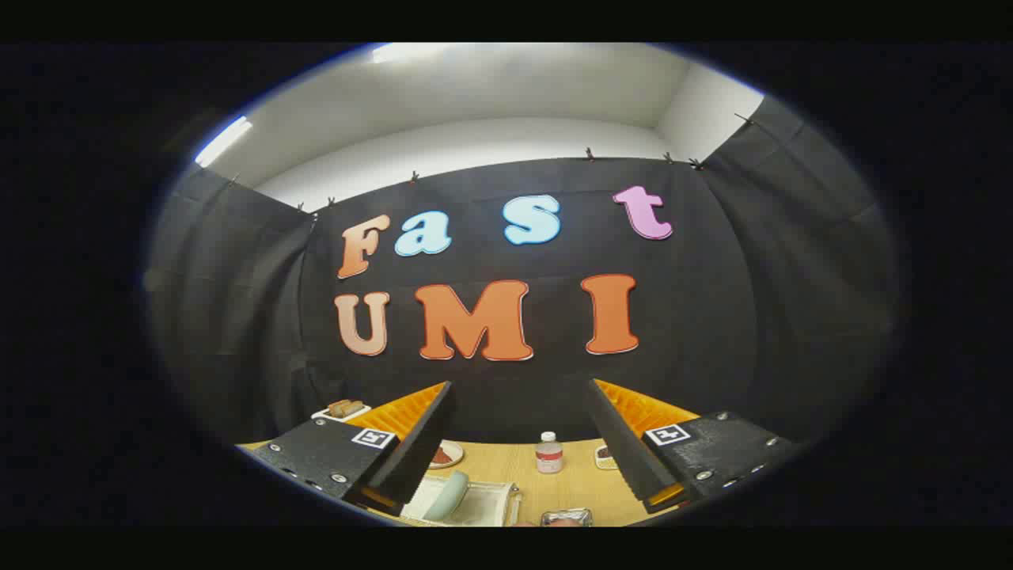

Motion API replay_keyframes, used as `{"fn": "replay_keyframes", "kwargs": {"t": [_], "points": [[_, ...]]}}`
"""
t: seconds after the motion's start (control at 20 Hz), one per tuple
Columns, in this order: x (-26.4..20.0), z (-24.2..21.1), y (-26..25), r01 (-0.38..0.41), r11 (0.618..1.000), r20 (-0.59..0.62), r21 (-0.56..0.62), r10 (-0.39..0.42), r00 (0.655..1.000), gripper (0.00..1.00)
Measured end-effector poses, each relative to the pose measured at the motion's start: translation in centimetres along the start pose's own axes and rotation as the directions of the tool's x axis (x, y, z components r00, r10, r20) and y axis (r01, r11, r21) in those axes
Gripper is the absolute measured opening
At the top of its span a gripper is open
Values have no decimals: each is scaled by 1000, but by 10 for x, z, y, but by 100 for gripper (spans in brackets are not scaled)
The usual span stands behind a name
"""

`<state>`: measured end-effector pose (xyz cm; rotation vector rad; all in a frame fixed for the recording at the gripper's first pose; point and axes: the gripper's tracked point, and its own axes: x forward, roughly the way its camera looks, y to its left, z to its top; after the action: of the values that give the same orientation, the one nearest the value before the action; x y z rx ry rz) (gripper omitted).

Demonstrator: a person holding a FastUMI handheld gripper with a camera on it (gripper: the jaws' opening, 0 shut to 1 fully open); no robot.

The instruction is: Take the plate from the dish rack, then take the spoon from the basket and place it into the plate.

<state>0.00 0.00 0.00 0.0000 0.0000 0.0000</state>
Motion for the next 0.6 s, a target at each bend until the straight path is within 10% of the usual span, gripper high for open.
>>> {"fn": "replay_keyframes", "kwargs": {"t": [0.6], "points": [[10,-22,2,-11,998,-57,-60,8,998,99]]}}
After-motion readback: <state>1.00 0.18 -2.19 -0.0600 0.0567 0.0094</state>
